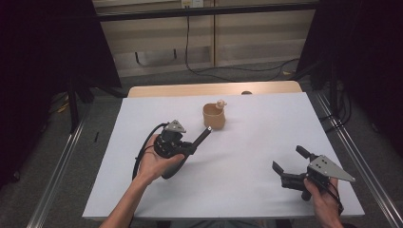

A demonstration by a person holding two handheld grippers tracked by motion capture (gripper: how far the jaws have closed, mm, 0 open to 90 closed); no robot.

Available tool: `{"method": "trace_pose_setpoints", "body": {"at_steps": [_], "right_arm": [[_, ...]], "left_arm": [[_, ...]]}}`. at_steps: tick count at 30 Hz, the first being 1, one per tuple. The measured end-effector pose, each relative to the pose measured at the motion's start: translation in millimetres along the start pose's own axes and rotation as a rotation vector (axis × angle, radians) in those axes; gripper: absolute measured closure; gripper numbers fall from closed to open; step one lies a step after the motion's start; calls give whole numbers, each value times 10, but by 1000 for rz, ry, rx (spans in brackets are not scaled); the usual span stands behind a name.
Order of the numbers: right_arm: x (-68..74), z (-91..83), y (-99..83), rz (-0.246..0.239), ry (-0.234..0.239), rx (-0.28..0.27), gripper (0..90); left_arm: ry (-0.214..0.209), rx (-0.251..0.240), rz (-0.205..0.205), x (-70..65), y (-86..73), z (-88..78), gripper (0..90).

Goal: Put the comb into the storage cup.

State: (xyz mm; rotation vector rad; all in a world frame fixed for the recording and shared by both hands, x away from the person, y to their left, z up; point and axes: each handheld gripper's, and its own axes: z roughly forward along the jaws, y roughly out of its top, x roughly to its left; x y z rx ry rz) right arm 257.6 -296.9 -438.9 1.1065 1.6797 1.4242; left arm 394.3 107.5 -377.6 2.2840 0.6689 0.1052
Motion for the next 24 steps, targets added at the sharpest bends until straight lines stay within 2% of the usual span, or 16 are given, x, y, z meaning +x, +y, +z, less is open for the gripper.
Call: {"method": "trace_pose_setpoints", "body": {"at_steps": [2, 3, 6, 10, 11, 12, 14, 16, 19, 21, 22, 24], "right_arm": [[5, -3, 7, -2, 12, -5, 0], [1, 1, 18, 12, 43, -22, 0], [-7, 20, 40, 19, 56, -34, 0], [0, 54, 89, 17, 74, -31, 0], [7, 61, 101, 7, 78, -27, 0], [34, 76, 123, -24, 71, -26, 0], [52, 84, 135, -34, 66, -24, 0], [89, 105, 160, -28, 71, -21, 0], [151, 137, 197, -27, 116, -16, 0], [197, 161, 218, -40, 128, -1, 0], [219, 168, 224, -36, 137, 4, 0], [255, 179, 227, -39, 172, 17, 4]], "left_arm": [[-18, 5, 14, -21, 0, -21, 731], [-28, 7, 13, -34, -2, -29, 731], [-48, -6, 23, -81, 3, -46, 731], [-62, -1, 64, -161, 21, -73, 731], [-71, 1, 79, -178, 31, -86, 731], [-78, 4, 84, -191, 37, -91, 731], [-95, 15, 106, -228, 51, -103, 732], [-109, 9, 107, -258, 66, -111, 731], [-128, 10, 113, -282, 89, -122, 731], [-165, 6, 106, -286, 97, -129, 730], [-168, 0, 106, -293, 96, -131, 731], [-151, 20, 125, -301, 101, -134, 731]]}}
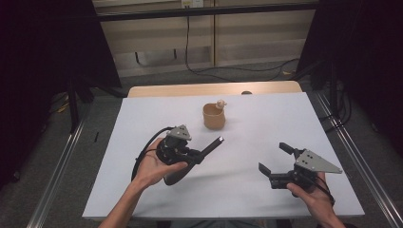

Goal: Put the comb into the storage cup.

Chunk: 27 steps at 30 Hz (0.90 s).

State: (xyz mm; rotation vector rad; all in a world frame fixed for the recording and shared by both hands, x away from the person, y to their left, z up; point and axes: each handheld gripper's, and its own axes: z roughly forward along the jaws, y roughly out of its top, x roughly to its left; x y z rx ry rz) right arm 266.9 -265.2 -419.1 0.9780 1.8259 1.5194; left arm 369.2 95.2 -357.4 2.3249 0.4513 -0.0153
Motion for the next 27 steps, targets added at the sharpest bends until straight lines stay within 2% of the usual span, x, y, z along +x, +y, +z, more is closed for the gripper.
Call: {"method": "trace_pose_setpoints", "body": {"at_steps": [4, 7, 15, 17, 18, 22, 25, 27], "right_arm": [[41, 27, 23, 6, 37, 9, 16], [63, 59, 51, 19, 60, 24, 3], [89, 187, 190, -11, 141, 106, 6], [89, 213, 230, -9, 161, 129, 7], [91, 239, 262, 1, 188, 149, 8], [106, 276, 285, -4, 207, 159, 12], [128, 311, 296, -9, 225, 184, 13], [143, 332, 310, -12, 246, 200, 18]], "left_arm": [[-6, 20, 28, -25, 3, 10, 731], [-16, 14, 46, -51, 14, 28, 730], [-25, 46, 58, -70, 73, 90, 730], [-24, 66, 75, -78, 101, 90, 731], [-21, 74, 81, -86, 115, 92, 731], [-22, 79, 115, -107, 165, 99, 731], [-24, 114, 137, -124, 185, 130, 731], [-33, 154, 168, -157, 195, 151, 731]]}}
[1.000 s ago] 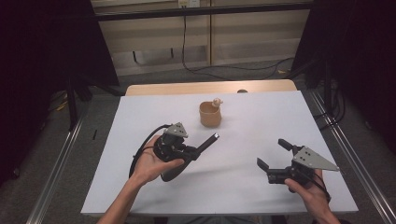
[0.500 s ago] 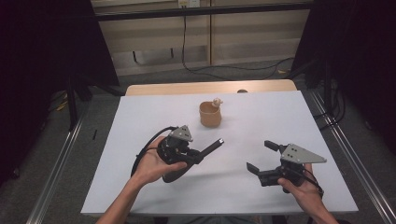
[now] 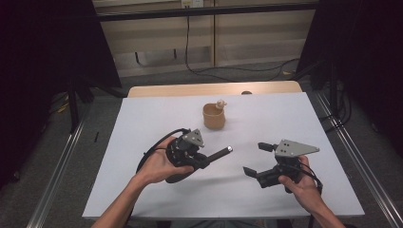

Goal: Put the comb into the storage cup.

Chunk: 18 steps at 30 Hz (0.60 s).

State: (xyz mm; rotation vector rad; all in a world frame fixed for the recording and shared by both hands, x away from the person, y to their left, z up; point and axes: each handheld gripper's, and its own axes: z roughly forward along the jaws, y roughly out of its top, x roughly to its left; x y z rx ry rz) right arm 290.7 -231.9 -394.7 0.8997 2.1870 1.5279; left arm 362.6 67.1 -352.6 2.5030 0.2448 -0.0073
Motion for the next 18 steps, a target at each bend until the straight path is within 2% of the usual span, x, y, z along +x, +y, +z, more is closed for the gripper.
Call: {"method": "trace_pose_setpoints", "body": {"at_steps": [2, 4, 6, 8, 10, 12, 15, 17, 18], "right_arm": [[15, 20, 15, -9, 20, 17, 15], [31, 44, 23, -9, 39, 24, 16], [42, 67, 36, -15, 56, 33, 19], [56, 83, 56, -21, 54, 51, 18], [65, 101, 84, -25, 52, 93, 7], [64, 124, 110, -45, 59, 140, 18], [59, 167, 139, -49, 94, 200, 25], [46, 201, 162, -60, 114, 241, 28], [43, 211, 166, -66, 121, 247, 27]], "left_arm": [[-13, 22, 9, -23, 24, -13, 731], [1, 37, 28, -48, 52, -25, 731], [-6, 50, 39, -54, 81, -34, 731], [-10, 67, 40, -49, 110, -35, 731], [-21, 90, 45, -31, 135, -27, 730], [-11, 101, 41, -22, 153, -12, 730], [-13, 127, 44, 3, 175, 2, 730], [-17, 125, 40, 32, 180, 15, 731], [-21, 133, 39, 42, 180, 23, 730]]}}
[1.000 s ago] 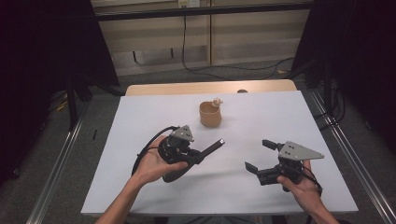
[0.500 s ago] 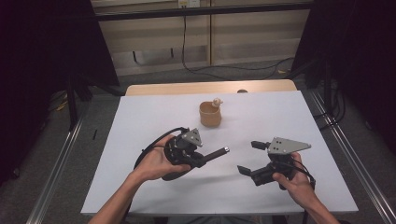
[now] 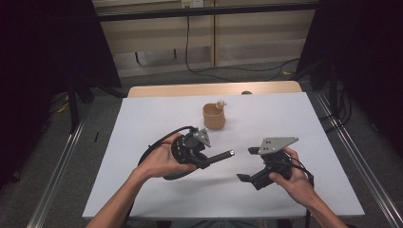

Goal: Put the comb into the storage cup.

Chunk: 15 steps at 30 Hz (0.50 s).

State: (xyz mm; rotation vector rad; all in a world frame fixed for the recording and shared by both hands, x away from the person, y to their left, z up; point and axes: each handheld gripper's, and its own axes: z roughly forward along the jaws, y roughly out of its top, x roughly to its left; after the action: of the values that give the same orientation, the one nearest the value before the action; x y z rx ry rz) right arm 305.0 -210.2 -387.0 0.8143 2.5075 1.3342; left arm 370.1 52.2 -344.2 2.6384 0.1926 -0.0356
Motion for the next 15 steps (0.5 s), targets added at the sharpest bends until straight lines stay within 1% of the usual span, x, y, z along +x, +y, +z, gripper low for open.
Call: {"method": "trace_pose_setpoints", "body": {"at_steps": [2, 5, 6, 7, 8, 10, 11, 12, 14, 15], "right_arm": [[-11, 19, 9, -38, 26, 10, 28], [-28, 67, 32, -55, 40, 45, 24], [-35, 83, 40, -60, 39, 56, 27], [-39, 98, 48, -61, 39, 63, 31], [-48, 117, 55, -67, 42, 71, 31], [-58, 153, 76, -68, 57, 103, 31], [-63, 168, 90, -75, 63, 124, 33], [-63, 179, 103, -86, 67, 138, 37], [-64, 197, 128, -107, 73, 149, 57], [-65, 206, 140, -113, 75, 156, 71]], "left_arm": [[-1, 13, 2, 24, 2, 21, 730], [-18, 54, 23, 65, 6, 60, 730], [-23, 56, 24, 71, 6, 78, 730], [-31, 72, 28, 80, 12, 91, 730], [-28, 81, 25, 79, 18, 110, 730], [-38, 93, 24, 87, 31, 124, 730], [-31, 90, 29, 93, 42, 130, 730], [-34, 100, 28, 95, 54, 132, 730], [-39, 117, 35, 83, 76, 146, 730], [-47, 128, 40, 79, 85, 154, 730]]}}
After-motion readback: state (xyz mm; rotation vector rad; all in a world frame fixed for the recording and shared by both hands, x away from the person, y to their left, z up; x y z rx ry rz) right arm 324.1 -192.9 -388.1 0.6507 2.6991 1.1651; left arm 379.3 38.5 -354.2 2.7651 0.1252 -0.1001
